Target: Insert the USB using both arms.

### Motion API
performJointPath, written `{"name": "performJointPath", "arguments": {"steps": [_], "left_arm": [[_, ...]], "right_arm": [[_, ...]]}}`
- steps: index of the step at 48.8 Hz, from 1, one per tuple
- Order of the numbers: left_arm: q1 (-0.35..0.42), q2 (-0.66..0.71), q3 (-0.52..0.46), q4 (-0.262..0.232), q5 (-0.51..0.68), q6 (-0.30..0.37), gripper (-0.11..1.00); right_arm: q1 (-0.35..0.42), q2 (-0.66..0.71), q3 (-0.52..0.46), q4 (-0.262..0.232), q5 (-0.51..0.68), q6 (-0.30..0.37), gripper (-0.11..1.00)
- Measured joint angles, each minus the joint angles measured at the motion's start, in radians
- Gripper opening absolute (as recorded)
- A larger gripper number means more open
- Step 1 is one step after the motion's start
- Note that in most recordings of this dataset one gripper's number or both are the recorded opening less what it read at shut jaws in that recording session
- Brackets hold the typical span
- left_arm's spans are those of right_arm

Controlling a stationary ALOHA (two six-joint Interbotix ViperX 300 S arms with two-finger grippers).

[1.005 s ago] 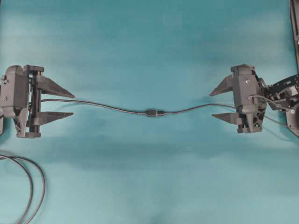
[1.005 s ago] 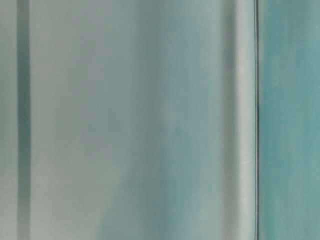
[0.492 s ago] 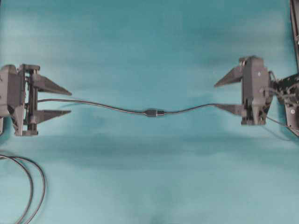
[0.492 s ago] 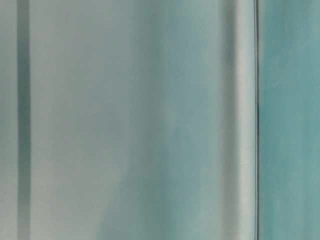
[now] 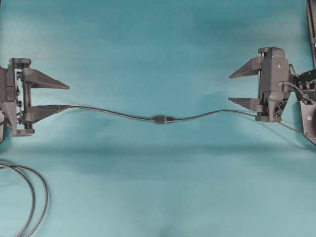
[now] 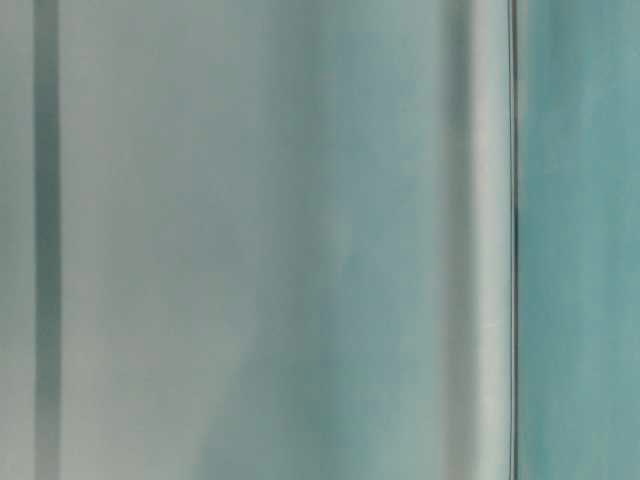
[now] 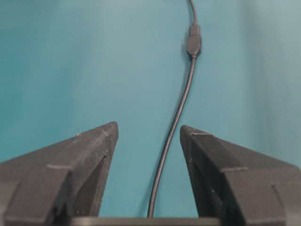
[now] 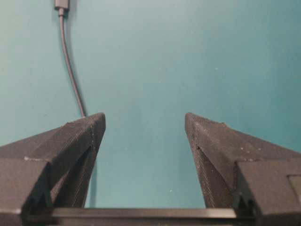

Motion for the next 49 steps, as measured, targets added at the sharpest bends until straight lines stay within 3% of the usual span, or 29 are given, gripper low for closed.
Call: {"name": "performJointPath", "arguments": {"steps": [16,29,49], "left_arm": [[0.0,-0.005,0.002,0.0,0.005,0.0,0.72],[-0.021,-0.006,0.006,0.0,0.005,-0.002,0.72],[-0.057,-0.005,0.009,0.0,0.029,-0.002,0.72]], "right_arm": [[0.011,0.0,0.011,0.0,-0.04,0.009,0.74],[0.015,0.0,0.032,0.0,-0.052,0.057,0.74],[0.043,0.0,0.04,0.0,-0.061,0.057,0.74]]}}
